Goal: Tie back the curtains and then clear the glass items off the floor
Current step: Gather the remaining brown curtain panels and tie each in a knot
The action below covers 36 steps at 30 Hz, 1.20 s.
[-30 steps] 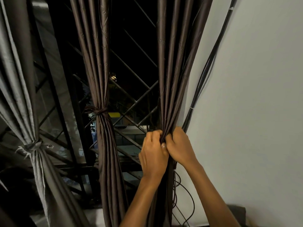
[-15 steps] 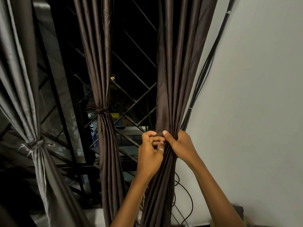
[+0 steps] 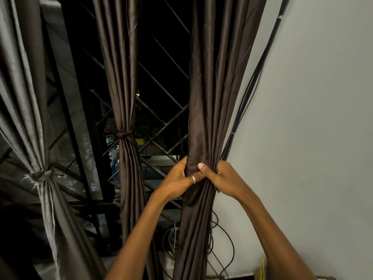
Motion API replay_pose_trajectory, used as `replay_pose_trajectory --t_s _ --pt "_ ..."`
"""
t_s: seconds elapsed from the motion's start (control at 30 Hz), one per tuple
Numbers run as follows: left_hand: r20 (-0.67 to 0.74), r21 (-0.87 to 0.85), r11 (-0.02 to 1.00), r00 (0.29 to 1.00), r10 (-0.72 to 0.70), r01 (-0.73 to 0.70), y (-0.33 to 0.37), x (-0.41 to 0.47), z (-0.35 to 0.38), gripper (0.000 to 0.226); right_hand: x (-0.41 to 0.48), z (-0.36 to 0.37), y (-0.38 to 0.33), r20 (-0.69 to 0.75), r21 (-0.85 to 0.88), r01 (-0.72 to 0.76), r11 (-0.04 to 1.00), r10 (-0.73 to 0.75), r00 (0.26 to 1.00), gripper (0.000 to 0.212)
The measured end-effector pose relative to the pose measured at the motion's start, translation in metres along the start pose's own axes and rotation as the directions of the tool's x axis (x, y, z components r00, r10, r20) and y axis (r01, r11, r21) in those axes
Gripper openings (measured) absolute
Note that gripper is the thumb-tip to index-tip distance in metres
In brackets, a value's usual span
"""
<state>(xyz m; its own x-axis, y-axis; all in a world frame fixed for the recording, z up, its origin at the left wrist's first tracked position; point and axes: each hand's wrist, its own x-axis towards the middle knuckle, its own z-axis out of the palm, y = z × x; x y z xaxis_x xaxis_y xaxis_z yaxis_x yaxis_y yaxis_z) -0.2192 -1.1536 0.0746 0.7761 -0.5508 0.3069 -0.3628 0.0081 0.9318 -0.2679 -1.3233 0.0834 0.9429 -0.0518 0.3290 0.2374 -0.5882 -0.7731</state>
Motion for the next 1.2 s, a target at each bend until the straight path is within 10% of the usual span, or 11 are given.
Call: replay_pose_trajectory --t_s 0.27,0.77,1.2 --pt "0.055 0.066 0.998 0.998 0.019 -0.023 -0.003 0.008 -0.004 0.043 0.004 -0.011 0.002 -0.004 -0.193 0.058 0.980 -0.060 0.998 0.057" --pt "0.215 0.188 0.981 0.973 -0.080 0.039 -0.005 0.027 -0.031 0.070 0.014 0.003 0.009 0.047 0.115 -0.115 0.987 0.110 0.993 0.062" --pt "-0.182 0.452 0.892 0.976 0.119 -0.024 -0.018 0.023 -0.026 0.048 0.013 0.011 0.003 -0.255 -0.324 -0.124 0.938 0.040 0.966 0.054"
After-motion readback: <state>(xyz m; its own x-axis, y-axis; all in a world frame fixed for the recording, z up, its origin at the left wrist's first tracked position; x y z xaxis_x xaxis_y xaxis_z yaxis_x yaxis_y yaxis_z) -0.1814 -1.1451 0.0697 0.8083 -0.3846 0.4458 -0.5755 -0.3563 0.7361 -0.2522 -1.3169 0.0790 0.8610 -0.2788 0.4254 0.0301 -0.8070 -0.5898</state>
